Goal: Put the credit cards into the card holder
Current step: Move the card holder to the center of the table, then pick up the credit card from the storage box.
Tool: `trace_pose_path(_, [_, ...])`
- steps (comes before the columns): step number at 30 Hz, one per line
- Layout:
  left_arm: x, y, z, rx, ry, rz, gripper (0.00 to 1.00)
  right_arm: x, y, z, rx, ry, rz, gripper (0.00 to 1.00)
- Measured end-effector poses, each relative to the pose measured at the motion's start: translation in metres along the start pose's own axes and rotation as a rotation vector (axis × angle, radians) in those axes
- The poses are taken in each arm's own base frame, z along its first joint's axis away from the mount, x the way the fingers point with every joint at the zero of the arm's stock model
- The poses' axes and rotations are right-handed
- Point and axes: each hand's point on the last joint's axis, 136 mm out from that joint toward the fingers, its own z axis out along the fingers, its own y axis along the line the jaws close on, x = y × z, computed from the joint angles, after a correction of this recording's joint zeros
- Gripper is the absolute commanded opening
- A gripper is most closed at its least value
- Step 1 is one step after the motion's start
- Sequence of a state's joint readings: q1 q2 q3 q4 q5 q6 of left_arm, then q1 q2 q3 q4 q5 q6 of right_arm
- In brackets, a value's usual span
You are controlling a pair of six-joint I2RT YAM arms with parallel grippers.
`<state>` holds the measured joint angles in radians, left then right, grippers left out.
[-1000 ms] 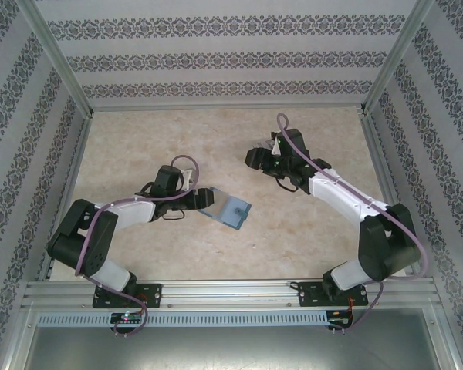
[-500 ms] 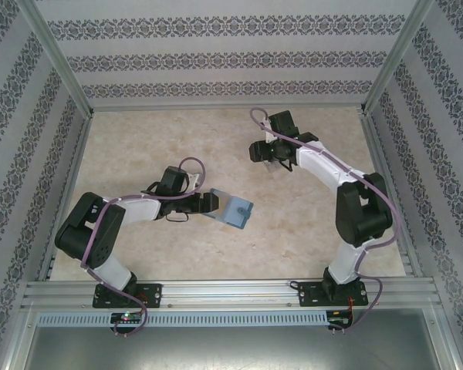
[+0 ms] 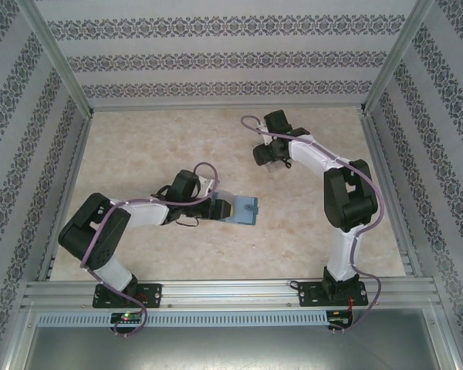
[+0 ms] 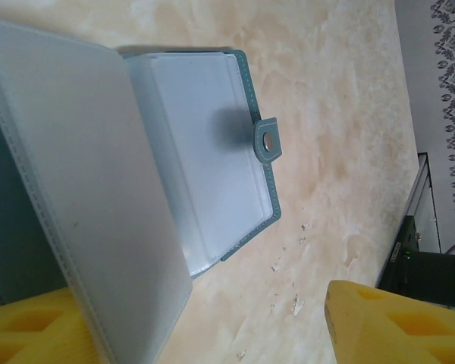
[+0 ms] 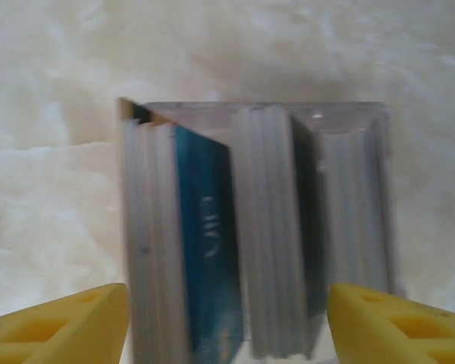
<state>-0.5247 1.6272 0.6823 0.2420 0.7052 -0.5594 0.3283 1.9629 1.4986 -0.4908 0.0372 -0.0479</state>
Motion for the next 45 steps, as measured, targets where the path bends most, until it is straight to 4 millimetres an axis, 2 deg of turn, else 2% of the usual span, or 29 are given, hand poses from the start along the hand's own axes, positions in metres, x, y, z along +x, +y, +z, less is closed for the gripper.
trace_pose_path(5, [-0.015,-0.005,-0.018,-0.058,-0.09,0.07,0.73,-0.006,-0.016,-0.003,0.046,-0.013,0.008,0.69])
trace_pose_path(11, [-0.043,-0.006,-0.063,-0.228,-0.288,0.194,0.78,-0.009,-0.019,-0.003,0.061,-0.015,-0.009,0.68])
trace_pose_path(14, [-0.046,0.003,-0.084,-0.328,-0.366,0.216,0.8,-0.012,-0.019,0.004,0.061,-0.009,-0.021,0.65])
trace_pose_path(18, [-0.047,0.021,-0.099,-0.444,-0.41,0.217,0.81,-0.011,-0.019,0.01,0.09,0.002,-0.061,0.63])
trace_pose_path(22, [-0.044,0.031,-0.101,-0.496,-0.402,0.213,0.82,-0.012,-0.021,0.008,0.163,0.005,-0.128,0.6])
trace_pose_path(32, [-0.031,0.053,-0.091,-0.557,-0.324,0.193,0.79,-0.008,-0.024,0.008,0.211,0.002,-0.174,0.58])
trace_pose_path(45, [-0.032,0.058,-0.088,-0.585,-0.3,0.208,0.74,-0.01,-0.033,0.0,0.262,0.003,-0.209,0.55])
